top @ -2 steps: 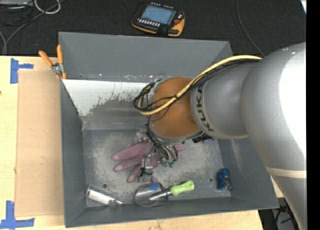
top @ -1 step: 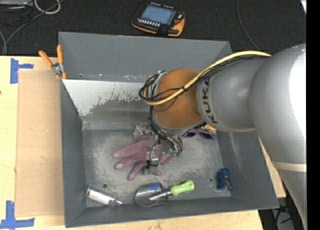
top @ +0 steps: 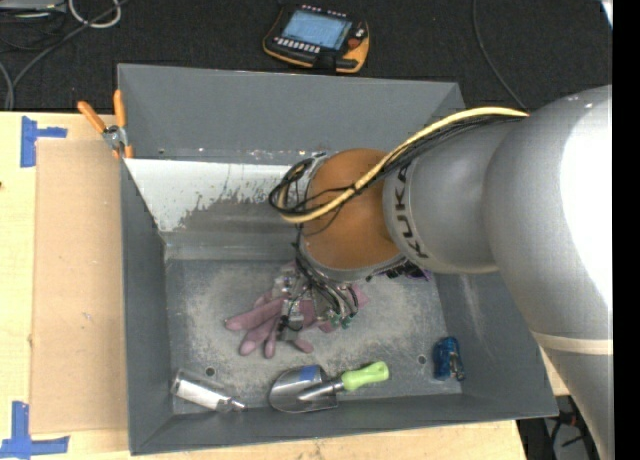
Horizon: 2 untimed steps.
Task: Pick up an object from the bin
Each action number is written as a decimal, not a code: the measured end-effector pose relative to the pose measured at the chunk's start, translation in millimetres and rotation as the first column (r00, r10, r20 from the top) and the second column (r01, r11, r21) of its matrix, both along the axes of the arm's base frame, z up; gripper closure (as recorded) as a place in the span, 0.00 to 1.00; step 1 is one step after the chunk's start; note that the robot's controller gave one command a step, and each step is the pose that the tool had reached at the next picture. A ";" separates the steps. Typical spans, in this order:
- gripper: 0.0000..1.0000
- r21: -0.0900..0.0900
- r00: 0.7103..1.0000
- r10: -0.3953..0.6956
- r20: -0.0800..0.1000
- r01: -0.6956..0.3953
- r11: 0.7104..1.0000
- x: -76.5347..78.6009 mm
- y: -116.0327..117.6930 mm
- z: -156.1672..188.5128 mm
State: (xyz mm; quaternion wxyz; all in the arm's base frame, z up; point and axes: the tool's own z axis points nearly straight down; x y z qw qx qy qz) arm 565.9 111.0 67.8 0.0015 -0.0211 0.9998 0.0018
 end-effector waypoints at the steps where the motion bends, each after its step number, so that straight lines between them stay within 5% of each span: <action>1: 1.00 0.000 1.000 -0.002 0.000 0.002 1.000 0.0 -0.1 0.0; 2: 1.00 -0.002 1.000 -0.002 -0.015 0.002 1.000 -4.4 -0.8 22.6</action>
Offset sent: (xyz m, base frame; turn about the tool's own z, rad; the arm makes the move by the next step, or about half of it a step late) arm -0.0001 -0.0003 0.0983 0.0012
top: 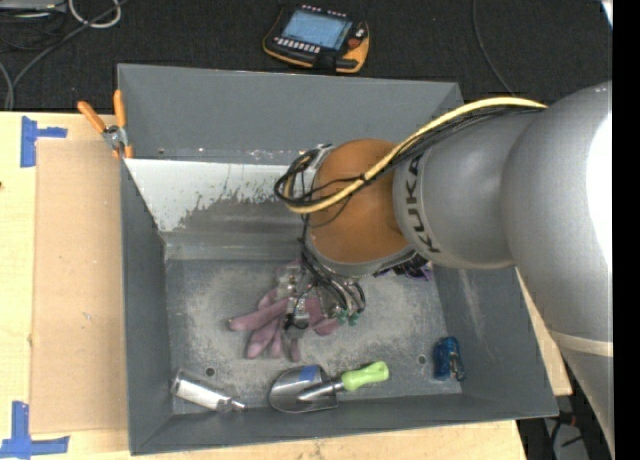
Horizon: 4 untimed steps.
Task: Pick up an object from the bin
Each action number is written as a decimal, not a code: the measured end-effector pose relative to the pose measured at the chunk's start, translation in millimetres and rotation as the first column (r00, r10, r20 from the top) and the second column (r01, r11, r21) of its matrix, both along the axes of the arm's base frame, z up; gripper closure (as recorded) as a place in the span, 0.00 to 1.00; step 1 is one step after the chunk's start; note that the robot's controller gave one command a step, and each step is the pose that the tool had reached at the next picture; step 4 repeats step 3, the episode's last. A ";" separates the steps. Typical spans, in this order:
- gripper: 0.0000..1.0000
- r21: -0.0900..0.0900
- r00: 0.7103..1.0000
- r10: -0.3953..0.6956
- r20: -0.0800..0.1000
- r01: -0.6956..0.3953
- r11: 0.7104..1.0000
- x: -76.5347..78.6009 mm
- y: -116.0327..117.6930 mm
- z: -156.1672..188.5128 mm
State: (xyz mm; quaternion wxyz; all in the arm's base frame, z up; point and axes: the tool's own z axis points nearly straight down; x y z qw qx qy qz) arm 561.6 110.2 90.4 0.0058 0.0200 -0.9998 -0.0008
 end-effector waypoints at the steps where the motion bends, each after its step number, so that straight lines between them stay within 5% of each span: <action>1: 1.00 0.001 1.000 0.000 0.007 0.000 1.000 2.0 0.8 53.6; 3: 1.00 0.001 1.000 0.000 0.005 0.000 1.000 1.8 1.0 109.2; 4: 1.00 0.001 1.000 0.000 0.005 0.000 1.000 1.8 1.0 109.2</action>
Offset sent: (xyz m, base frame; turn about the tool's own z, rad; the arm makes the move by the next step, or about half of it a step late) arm 0.0014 0.0006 0.1005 -0.0005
